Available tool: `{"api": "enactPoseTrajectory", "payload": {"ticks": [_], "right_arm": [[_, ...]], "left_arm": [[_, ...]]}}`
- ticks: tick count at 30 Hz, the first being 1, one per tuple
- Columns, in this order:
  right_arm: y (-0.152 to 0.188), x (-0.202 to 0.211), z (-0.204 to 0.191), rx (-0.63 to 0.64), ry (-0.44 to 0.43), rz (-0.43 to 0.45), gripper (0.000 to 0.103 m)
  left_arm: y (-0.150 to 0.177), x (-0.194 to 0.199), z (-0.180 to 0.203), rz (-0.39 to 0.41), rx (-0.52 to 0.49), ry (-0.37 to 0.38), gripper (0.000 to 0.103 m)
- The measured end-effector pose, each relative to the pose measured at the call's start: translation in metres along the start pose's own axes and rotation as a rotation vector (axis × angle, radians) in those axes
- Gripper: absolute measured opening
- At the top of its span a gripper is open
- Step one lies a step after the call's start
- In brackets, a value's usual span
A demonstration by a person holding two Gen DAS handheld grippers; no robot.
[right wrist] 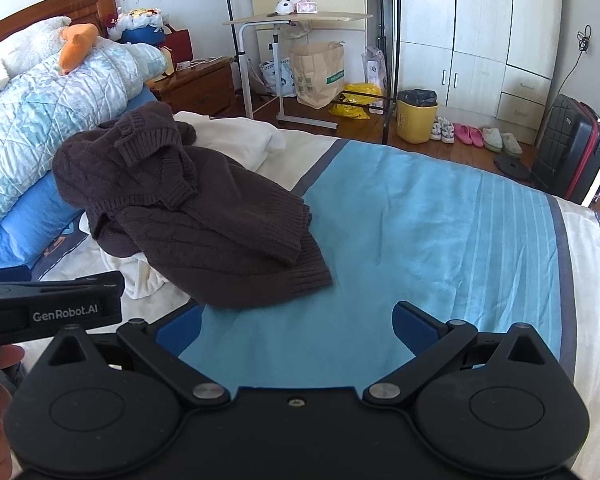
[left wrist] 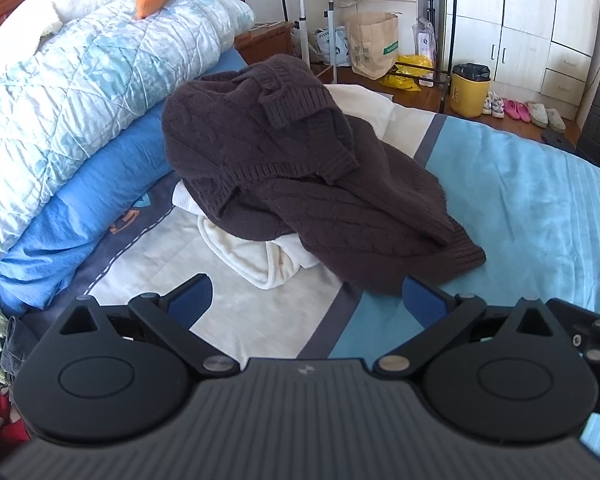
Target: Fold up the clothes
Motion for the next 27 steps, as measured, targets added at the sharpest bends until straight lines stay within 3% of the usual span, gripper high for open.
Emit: {"api": "enactPoseTrajectory", "payload": {"ticks": [27], "right_arm": [[0.0051,-0.0036,-0.0006,0.012,0.002,-0.012,0.103]], "left_arm": [[0.0043,-0.0038,0.0001,-0.023,0.004,0.014,0.103]]}}
Point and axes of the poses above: each gripper's, at about its wrist camera, not at the fingertips, and x roughly against the way its jaws point, z to its right, y to its underside, the point moved 8 cm from there along -x, roughly the way its jaws point
